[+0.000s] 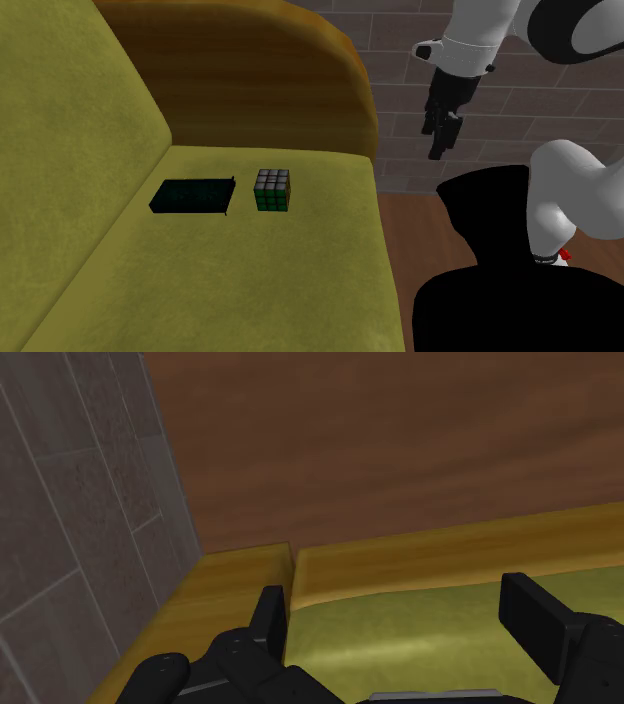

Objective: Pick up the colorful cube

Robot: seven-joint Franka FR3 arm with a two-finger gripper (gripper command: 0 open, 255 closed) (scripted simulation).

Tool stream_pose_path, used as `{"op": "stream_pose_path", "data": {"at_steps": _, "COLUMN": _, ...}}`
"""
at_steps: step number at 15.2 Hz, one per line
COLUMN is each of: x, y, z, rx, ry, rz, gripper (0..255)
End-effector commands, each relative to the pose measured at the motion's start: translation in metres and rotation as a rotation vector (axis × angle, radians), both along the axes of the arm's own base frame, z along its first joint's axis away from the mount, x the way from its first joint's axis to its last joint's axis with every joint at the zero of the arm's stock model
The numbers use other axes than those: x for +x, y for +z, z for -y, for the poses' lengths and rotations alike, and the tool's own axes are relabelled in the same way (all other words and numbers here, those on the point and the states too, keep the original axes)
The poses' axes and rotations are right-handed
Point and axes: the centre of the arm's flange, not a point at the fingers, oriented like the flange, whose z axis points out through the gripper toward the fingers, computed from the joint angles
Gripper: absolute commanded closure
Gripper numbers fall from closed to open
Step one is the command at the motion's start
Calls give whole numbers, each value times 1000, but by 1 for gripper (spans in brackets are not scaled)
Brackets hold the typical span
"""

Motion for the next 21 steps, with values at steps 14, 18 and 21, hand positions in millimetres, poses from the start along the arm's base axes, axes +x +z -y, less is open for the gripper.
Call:
{"op": "stream_pose_path", "data": {"at_steps": 14, "x": 160, "y": 11, "z": -63, "rx": 1, "ry": 62, "rz": -7, "gripper": 0}}
{"op": "stream_pose_path", "data": {"at_steps": 18, "x": 209, "y": 14, "z": -84, "rx": 1, "ry": 80, "rz": -9, "gripper": 0}}
{"op": "stream_pose_path", "data": {"at_steps": 21, "x": 245, "y": 16, "z": -100, "rx": 2, "ry": 95, "rz": -11, "gripper": 0}}
